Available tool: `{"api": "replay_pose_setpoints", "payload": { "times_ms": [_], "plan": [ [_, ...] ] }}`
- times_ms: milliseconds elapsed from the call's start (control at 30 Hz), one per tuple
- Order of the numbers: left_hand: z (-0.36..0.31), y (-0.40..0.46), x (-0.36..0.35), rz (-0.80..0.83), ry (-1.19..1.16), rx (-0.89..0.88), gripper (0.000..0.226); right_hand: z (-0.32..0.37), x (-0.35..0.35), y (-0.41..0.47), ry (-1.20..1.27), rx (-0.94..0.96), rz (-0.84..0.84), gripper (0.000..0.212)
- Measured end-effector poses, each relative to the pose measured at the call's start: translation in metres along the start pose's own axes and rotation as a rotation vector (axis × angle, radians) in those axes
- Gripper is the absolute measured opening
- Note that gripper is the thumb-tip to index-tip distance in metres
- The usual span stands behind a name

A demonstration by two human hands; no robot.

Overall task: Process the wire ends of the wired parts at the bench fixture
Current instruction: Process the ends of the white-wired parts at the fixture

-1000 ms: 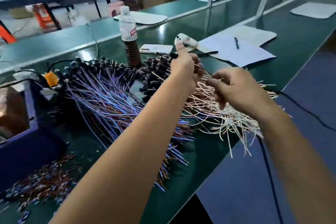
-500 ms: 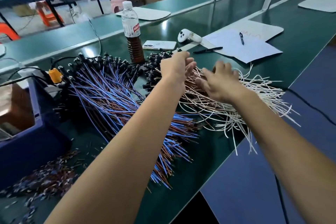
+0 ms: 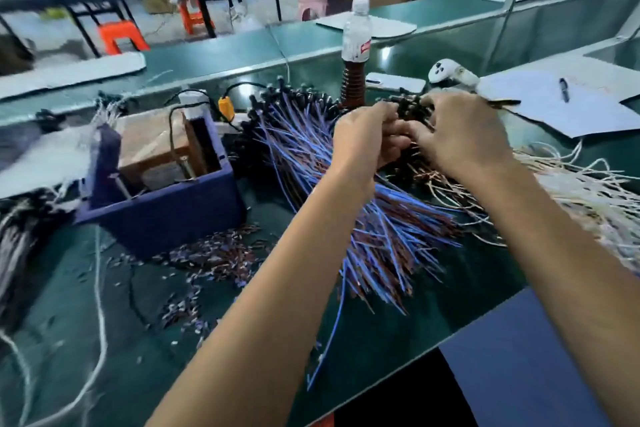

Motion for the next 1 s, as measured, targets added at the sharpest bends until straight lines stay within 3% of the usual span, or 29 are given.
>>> {"api": "replay_pose_setpoints", "payload": {
  "times_ms": [67,133,333,500,600,700,800,867,1000],
  "plan": [
    [-0.012,-0.020,0.039,0.018,0.163,-0.021,0.020,0.056,0.000,-0.020,0.099,0.100,-0.015,0.022],
    [-0.019,-0.045,0.085,0.054,0.421,0.033,0.029,0.105,-0.011,-0.043,0.145,0.192,0.078,0.012],
    [-0.040,-0.159,0.239,0.193,1.147,0.435,0.035,0.251,-0.072,-0.125,0.183,0.541,0.472,0.013],
    [-0.083,-0.213,0.322,-0.144,1.480,0.586,0.037,0.355,-0.111,-0.182,0.315,0.728,0.650,0.022],
    [-0.123,-0.225,0.364,-0.513,1.565,0.479,0.021,0.403,-0.128,-0.200,0.493,0.692,0.716,0.008],
    [-0.155,-0.225,0.385,-0.833,1.673,0.312,0.016,0.432,-0.144,-0.201,0.713,0.543,0.731,0.016],
    [-0.165,-0.211,0.396,-0.919,1.734,0.241,0.006,0.448,-0.156,-0.203,0.574,0.623,0.660,0.028],
    [-0.168,-0.199,0.409,-0.932,1.756,0.263,0.019,0.449,-0.160,-0.202,0.545,0.637,0.641,0.026],
    [-0.171,-0.184,0.421,-0.910,1.790,0.262,0.013,0.431,-0.169,-0.193,0.825,0.501,0.727,0.027]
  ]
}}
Point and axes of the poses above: each hand's wrist, its own y-axis towards the middle knuckle, its own x-axis out of the back of the hand, z = x × y, the point moved 7 cm from there along y, towards the middle knuckle, and after that the axes turned 2 degrees about z, right-handed, at the moved point
